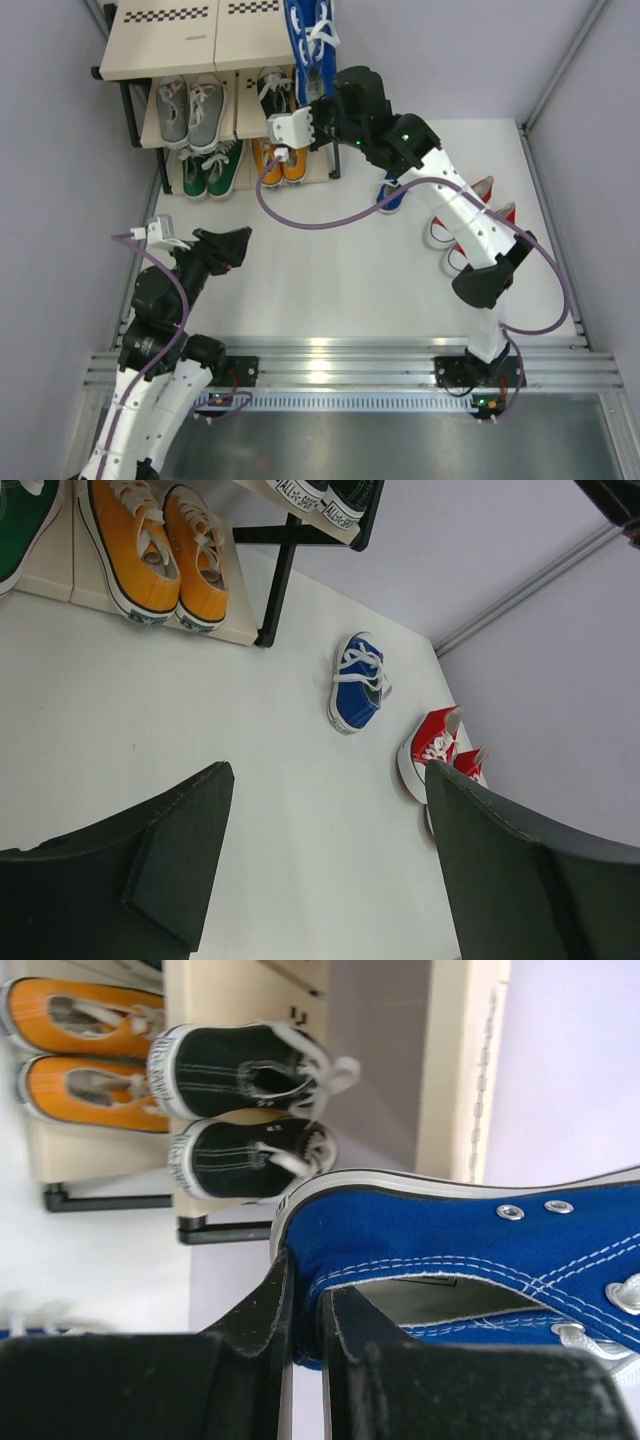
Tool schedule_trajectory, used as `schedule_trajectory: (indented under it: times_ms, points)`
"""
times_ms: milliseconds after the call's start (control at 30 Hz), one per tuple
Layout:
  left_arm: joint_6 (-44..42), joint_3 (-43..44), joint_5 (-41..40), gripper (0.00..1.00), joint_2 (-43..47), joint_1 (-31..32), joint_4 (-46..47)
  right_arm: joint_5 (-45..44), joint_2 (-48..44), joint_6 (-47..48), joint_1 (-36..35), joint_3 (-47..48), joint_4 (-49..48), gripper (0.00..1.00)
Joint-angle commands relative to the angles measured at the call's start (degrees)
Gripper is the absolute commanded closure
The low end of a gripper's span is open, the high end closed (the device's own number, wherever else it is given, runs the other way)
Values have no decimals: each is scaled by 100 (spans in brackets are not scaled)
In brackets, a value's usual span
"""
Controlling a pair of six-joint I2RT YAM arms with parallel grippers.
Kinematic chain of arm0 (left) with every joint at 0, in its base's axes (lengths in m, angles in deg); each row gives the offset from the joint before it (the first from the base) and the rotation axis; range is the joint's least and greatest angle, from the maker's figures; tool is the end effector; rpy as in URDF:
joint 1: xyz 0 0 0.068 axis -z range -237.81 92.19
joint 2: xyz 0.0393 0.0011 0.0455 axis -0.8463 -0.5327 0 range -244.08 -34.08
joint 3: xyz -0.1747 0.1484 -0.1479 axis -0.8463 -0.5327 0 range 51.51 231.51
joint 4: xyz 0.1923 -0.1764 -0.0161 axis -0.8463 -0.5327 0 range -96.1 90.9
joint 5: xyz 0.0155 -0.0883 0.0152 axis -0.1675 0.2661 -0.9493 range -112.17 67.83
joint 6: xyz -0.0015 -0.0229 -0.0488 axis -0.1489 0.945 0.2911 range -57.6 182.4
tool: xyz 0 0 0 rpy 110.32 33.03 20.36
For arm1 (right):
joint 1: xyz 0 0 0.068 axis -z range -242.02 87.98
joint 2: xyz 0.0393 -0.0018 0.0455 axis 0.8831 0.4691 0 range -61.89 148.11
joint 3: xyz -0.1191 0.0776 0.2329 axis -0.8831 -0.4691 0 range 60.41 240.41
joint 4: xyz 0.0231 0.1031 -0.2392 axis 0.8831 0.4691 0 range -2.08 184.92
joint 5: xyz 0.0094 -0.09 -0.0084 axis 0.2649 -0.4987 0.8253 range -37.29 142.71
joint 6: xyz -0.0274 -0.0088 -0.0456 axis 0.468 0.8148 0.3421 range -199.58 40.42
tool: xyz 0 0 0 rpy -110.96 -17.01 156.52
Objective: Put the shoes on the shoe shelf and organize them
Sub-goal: Pick up the shoe at the center of the board.
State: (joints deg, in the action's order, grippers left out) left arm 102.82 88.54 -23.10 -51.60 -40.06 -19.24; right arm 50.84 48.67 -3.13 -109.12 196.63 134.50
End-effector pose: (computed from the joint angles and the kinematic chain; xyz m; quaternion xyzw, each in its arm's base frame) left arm 0.0847 -0.0266 0.3302 -0.1453 0.6959 -0.3369 0.6174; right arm 0.2800 0.2995 0.4818 -0.7213 0.3977 -0.1566 0.5450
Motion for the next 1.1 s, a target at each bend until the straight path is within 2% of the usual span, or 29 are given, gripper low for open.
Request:
schedule_trajectory:
  times_ms: [0,233,433,533,800,1067]
  points:
    - [53,-30,31,17,108,-18,116,-235,-9,257,-19,484,-1555,100]
    - [150,-109,31,17,152,-18,124,-104,255,327,68,607,-1925,100]
    - [159,-83,5,17,126,-18,160,151,141,266,121,485,-1601,100]
    - [141,-4,57,17,29,-18,335,554,-332,292,121,37,-1452,100]
    - [325,260,778,17,-769,-18,1783,1179,-1387,389,95,-965,-863,100]
    - [835,1154,1139,17,-1815,-18,2778,1848,-2389,-120,-63,-1914,-133,100]
